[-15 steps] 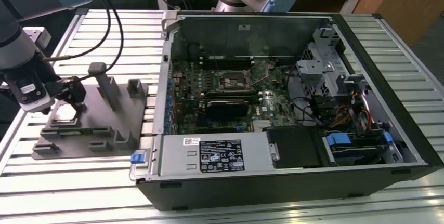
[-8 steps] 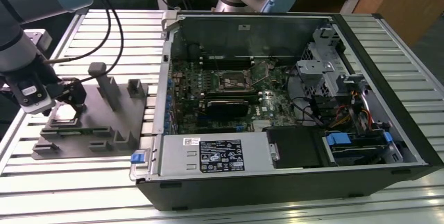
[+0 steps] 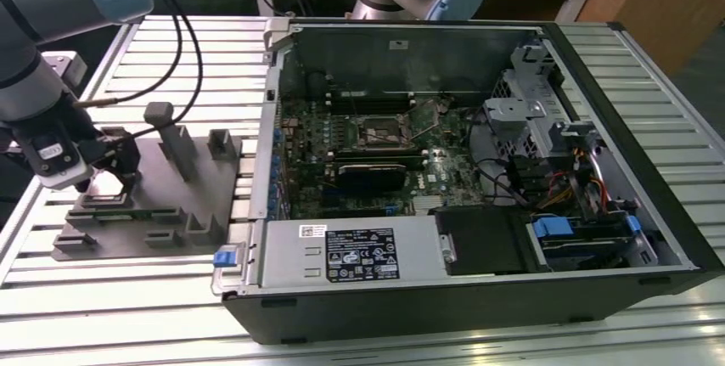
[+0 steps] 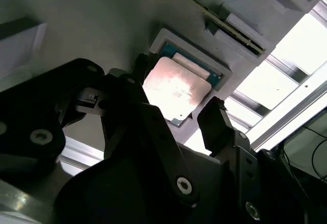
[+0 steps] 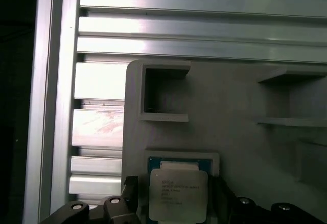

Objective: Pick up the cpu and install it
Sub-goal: 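Pick up the cpu and move it towards the insertion slot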

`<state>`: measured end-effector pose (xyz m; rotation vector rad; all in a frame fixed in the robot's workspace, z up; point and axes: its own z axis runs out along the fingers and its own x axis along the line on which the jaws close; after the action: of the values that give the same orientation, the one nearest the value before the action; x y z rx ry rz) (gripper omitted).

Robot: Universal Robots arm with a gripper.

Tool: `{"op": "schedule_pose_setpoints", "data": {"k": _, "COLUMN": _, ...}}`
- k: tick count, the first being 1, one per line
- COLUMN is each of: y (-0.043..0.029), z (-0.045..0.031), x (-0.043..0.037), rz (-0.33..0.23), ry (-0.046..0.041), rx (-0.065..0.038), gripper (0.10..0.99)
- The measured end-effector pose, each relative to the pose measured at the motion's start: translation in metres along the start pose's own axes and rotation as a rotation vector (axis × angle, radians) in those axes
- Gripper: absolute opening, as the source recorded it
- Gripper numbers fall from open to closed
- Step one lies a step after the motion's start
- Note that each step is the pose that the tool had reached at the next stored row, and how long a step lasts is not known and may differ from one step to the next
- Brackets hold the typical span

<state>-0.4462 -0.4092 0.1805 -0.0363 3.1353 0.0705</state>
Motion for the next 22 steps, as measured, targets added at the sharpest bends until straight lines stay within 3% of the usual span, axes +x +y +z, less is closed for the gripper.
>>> {"op": "schedule_pose_setpoints", "data": {"k": 4, "y": 0.0, "z": 0.0006, "x": 0.0, "rz": 0.0, "ry": 0.0, "rx": 0.0, "gripper": 0.663}}
{"op": "schedule_pose_setpoints", "data": {"k": 5, "y": 0.0, "z": 0.0007, "x": 0.0, "rz": 0.0, "ry": -0.0002, "rx": 0.0, "gripper": 0.592}}
{"op": "schedule_pose_setpoints", "data": {"k": 15, "y": 0.0002, "z": -0.0045, "x": -0.0001, "rz": 0.0, "ry": -0.0003, "rx": -0.001, "gripper": 0.592}}
{"op": "schedule_pose_setpoints", "data": {"k": 22, "y": 0.0001, "z": -0.0037, "x": 0.0, "rz": 0.0, "ry": -0.0002, "rx": -0.001, "gripper": 0.592}}
